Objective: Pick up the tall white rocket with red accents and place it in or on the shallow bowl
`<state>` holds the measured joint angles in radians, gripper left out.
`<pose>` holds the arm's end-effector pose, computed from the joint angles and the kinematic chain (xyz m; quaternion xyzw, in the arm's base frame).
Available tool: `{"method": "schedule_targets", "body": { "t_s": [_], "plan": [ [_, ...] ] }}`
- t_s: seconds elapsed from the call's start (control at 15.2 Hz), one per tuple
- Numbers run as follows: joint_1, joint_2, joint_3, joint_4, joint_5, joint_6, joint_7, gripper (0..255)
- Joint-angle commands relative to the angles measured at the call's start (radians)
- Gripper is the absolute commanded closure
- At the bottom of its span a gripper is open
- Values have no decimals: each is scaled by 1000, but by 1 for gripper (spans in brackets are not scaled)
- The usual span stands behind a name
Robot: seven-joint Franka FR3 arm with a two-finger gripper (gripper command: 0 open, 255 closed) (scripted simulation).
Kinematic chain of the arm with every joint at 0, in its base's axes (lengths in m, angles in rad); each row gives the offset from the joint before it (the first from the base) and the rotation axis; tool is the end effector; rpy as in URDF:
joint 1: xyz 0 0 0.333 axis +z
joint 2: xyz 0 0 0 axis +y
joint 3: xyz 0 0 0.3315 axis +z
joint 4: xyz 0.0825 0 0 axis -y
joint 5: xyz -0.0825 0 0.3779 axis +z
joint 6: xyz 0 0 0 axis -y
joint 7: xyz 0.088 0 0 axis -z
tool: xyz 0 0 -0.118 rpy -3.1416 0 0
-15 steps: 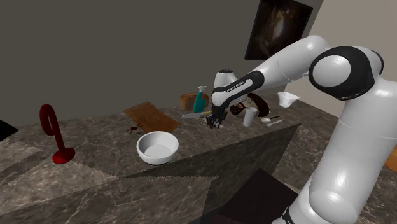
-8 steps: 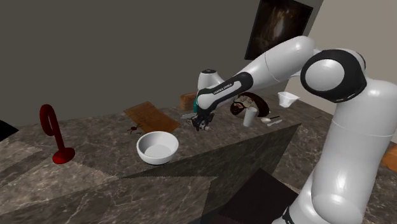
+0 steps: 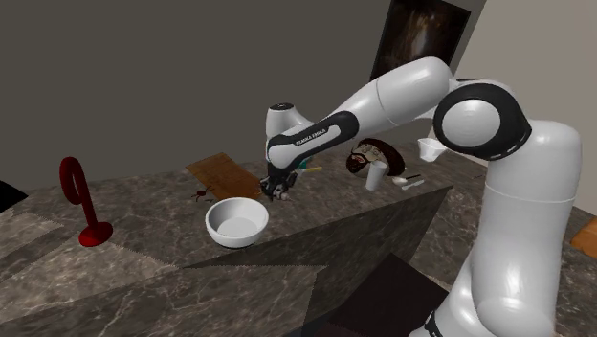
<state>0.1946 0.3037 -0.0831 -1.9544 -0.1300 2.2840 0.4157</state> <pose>0.6099 0.0665 0.3339 0.9922 -0.1077 0.0287 0.0565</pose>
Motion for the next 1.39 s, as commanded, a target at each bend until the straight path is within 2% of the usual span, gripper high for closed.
{"method": "schedule_targets", "body": {
  "t_s": [0.0, 0.53, 1.32],
  "plan": [
    [25, 44, 13, 64, 0, -24, 38, 255],
    [126, 223, 54, 347, -3, -145, 169, 255],
    [126, 308, 51, 313, -10, -27, 185, 255]
  ]
}}
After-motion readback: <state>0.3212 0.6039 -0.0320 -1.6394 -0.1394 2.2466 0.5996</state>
